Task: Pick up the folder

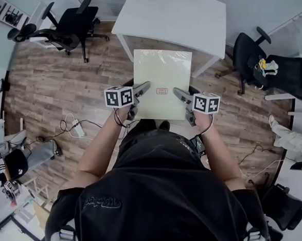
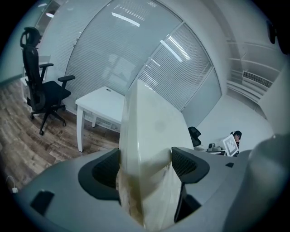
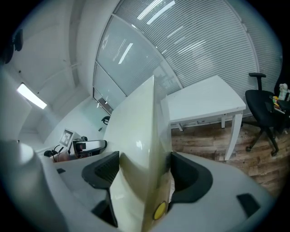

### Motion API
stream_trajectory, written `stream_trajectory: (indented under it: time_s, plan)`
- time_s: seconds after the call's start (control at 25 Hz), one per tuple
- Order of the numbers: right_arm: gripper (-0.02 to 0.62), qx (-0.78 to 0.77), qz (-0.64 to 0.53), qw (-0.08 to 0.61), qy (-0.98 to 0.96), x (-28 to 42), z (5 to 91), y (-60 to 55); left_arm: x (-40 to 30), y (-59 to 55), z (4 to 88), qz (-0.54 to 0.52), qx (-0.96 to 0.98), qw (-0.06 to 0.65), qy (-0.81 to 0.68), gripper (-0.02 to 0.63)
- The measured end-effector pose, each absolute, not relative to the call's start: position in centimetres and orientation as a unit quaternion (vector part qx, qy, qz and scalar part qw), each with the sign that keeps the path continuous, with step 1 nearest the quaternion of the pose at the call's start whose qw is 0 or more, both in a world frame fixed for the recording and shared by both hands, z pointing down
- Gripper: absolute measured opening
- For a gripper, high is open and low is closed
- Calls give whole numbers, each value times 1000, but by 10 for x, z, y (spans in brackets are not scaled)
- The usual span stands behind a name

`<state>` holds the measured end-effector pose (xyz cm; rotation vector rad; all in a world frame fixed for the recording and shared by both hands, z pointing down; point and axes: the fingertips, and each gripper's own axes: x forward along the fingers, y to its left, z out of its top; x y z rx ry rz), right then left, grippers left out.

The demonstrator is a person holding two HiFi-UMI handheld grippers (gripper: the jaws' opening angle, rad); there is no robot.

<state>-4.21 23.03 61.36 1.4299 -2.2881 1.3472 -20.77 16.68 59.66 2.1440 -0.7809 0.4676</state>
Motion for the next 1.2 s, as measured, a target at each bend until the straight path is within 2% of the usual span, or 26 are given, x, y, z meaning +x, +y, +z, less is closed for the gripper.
stream_trajectory:
  time_s: [0.24,1.2]
  plan:
    - [352,472,439,65,-762,-34,619,271,-200,209,601,179,847,391,-312,364]
    - [351,477,445,66,-755,-18,617,278,-182,212,596,176,845,400,-308,364]
